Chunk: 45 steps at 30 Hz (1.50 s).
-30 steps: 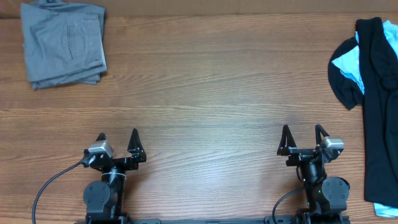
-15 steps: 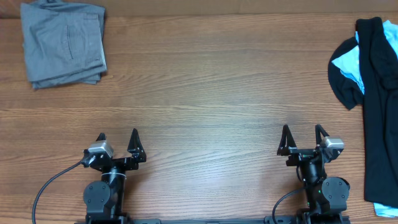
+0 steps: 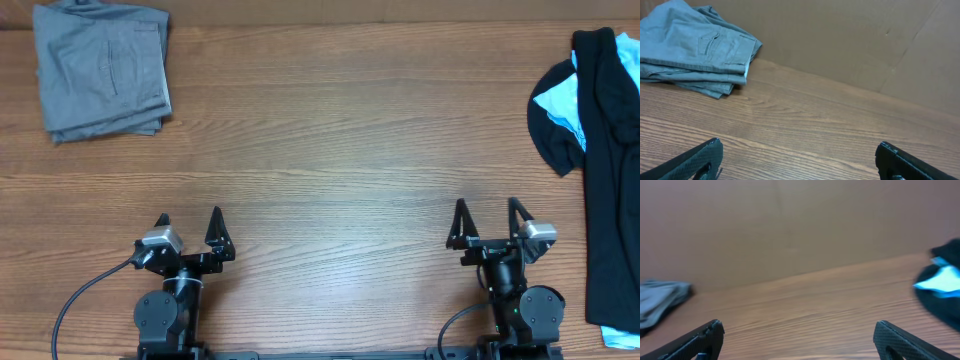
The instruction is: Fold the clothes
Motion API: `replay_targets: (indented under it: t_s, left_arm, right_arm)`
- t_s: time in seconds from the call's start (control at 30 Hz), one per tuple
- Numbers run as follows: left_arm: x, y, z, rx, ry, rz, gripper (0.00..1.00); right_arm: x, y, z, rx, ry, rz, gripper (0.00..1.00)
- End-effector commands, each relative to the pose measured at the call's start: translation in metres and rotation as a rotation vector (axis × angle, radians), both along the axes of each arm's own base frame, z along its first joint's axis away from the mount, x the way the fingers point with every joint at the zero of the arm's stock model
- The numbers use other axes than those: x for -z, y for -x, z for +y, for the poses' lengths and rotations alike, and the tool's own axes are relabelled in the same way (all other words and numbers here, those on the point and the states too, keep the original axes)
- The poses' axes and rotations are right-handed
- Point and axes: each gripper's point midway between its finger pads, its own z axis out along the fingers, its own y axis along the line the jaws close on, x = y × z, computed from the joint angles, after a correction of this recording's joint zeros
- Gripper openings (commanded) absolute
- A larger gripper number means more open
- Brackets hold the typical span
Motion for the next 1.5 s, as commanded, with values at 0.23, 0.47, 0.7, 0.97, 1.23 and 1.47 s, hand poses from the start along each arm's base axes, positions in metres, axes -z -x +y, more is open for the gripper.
replay_targets:
  t_s: [0.23,0.47,0.7,0.97,1.23,1.47]
  left_arm:
    - [0.0,0.0,0.004,-0.017,-0.021,-0.003,1.0]
    - [0.0,0.0,0.004,-0.017,-0.02,-0.003,1.0]
    - [0.0,0.0,0.004,-0.017,-0.02,-0.002,1.0]
    - [0.0,0.0,0.004,-0.017,-0.02,-0.003,1.0]
    - [0.0,0.0,0.004,-0.017,-0.021,-0.003,1.0]
    - [0.0,0.0,0.004,-0.017,-0.02,-0.003,1.0]
  right_arm:
    - [0.0,0.031,0.08,-0.506,-0.588,0.221,1.0]
    - [-0.014,0.035,0.084,-0.555,-0.569,0.167,1.0]
    - [-0.069,0.045,0.081,-0.547,-0.227,-0.1,1.0]
    - [-0.14,0.008,0.028,-0.168,-0.012,-0.08,1.0]
    - [-0.159,-0.083,-0.036,0.177,0.083,0.287,1.0]
    - [-0.115,-0.162,-0.116,0.338,0.057,0.724,1.0]
